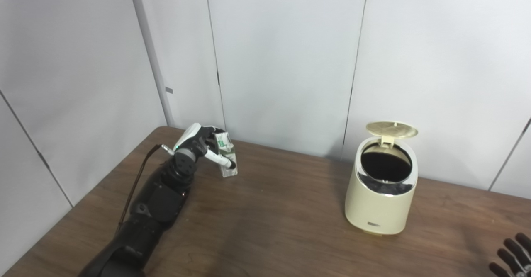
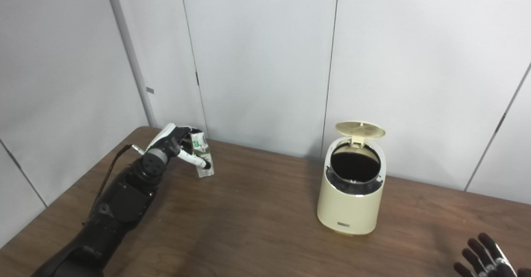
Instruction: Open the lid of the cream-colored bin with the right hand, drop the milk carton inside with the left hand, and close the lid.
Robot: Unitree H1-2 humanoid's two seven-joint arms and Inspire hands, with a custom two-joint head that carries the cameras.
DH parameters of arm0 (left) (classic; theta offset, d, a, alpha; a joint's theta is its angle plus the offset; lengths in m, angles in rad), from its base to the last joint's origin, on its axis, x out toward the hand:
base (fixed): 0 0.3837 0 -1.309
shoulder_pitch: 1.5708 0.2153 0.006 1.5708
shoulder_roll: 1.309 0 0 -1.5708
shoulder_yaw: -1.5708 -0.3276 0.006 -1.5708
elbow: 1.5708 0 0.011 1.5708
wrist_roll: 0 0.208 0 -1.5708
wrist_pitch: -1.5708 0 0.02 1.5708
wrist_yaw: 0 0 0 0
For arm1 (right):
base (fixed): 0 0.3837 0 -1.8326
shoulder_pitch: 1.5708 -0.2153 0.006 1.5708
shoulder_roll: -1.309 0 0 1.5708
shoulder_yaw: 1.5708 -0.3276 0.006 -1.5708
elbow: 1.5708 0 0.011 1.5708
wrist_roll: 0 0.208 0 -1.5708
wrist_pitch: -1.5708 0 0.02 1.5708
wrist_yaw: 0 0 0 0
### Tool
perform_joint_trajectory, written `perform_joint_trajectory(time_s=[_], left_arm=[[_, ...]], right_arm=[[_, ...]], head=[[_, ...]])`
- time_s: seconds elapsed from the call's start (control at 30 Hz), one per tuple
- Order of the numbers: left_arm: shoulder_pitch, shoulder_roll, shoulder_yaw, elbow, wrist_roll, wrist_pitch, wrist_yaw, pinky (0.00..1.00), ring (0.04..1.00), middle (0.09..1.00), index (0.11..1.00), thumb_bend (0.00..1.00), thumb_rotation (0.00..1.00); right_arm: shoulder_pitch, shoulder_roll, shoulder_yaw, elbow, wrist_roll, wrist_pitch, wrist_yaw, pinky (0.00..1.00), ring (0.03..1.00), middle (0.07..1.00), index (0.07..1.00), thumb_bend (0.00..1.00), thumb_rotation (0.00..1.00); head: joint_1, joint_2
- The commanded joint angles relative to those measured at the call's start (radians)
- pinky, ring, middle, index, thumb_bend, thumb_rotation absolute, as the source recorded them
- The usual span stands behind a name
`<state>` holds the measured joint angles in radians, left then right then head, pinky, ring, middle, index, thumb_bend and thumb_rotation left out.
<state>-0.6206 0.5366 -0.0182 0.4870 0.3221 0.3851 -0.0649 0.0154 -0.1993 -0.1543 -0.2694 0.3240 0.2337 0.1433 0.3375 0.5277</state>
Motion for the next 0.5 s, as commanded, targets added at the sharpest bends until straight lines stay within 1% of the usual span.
perform_joint_trajectory(time_s=[0.0, 0.17, 0.23, 0.47], left_arm=[[-0.057, 0.029, 0.006, -0.019, 0.012, -0.012, 0.023, 0.67, 0.775, 0.827, 0.839, 0.87, 0.0], [-0.055, 0.024, 0.008, -0.024, 0.008, -0.01, 0.024, 0.68, 0.778, 0.832, 0.843, 0.86, 0.0], [-0.056, 0.02, 0.013, -0.02, -0.001, -0.02, 0.025, 0.68, 0.778, 0.832, 0.842, 0.86, 0.0], [-0.06, 0.013, 0.01, -0.012, 0.001, -0.026, 0.038, 0.66, 0.741, 0.788, 0.814, 0.83, 0.0]], right_arm=[[-0.03, -0.011, -0.009, -0.024, 0.013, -0.03, 0.01, 0.86, 0.934, 0.932, 0.931, 0.62, 0.99], [-0.032, -0.009, -0.012, -0.028, 0.016, -0.017, 0.004, 0.85, 0.923, 0.922, 0.924, 0.62, 0.98], [-0.033, -0.01, -0.013, -0.027, 0.018, -0.018, 0.005, 0.86, 0.925, 0.923, 0.923, 0.62, 0.98], [-0.036, -0.01, -0.012, -0.024, 0.02, -0.023, 0.01, 0.87, 0.931, 0.928, 0.924, 0.62, 0.98]], head=[[0.001, 0.0], [-0.002, 0.003], [-0.001, 0.004], [-0.001, 0.006]])
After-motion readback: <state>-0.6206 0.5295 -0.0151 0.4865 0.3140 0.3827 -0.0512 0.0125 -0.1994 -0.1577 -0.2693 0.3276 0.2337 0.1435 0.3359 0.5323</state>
